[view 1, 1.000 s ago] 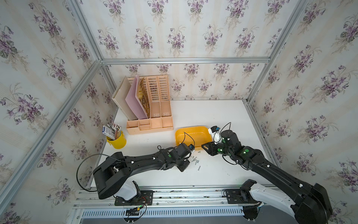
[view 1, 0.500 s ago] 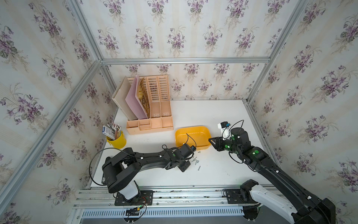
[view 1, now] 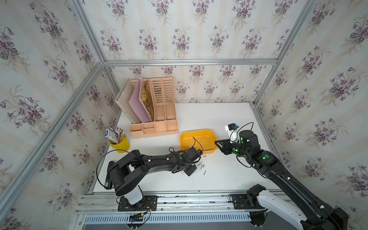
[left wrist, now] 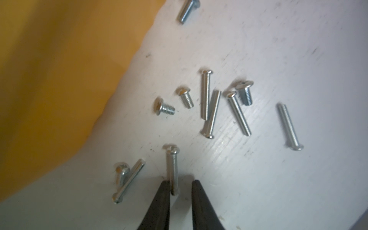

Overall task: Put the screws on the desktop into the storage box
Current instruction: Pick up the screw from the center of the board.

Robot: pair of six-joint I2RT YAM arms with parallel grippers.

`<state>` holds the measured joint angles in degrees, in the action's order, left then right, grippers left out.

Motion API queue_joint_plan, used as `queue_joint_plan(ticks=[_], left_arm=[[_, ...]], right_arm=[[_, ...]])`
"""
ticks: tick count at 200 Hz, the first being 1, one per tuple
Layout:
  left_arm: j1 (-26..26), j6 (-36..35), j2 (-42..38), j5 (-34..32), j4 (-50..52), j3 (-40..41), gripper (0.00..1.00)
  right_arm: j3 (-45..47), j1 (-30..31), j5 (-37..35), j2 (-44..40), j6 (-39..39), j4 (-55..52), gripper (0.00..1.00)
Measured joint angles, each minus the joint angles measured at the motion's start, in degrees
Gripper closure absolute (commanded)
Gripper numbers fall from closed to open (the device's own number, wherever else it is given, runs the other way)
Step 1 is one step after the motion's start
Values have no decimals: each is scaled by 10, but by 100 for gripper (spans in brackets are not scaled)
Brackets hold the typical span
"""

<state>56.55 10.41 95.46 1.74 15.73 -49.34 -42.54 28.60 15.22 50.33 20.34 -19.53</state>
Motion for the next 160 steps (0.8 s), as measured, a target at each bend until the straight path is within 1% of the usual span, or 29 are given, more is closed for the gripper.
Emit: queue_joint_plan(ticks=[14,30,41,52,102,114,137,160], left_arm=[[0,-3,9,-1,-2,-9,80],[-1,-6,14,-3,-4,-13,87],[-1,-7,17,-5,-4,-15,95],[-2,-10,19,-3,-3,-18,100],[-2,-11,19,0,4,-22,100],[-1,-10,12,3,27,-26,100],[-2,-10,-21,8,81,-52,100],[-16,-11,-62,14,97,-93,100]], right_arm=[[-9,0,0,1,-5,-1,64],[-15,0,0,1,-9,-2,64],[-16,0,0,0,-10,-7,64],[-16,0,-2,-2,-12,-13,64],[-5,0,-7,-16,-13,-17,64],[2,0,-9,-16,-13,-17,64],[17,0,-9,-12,-19,-21,63],[43,0,-3,-13,-24,-26,64]])
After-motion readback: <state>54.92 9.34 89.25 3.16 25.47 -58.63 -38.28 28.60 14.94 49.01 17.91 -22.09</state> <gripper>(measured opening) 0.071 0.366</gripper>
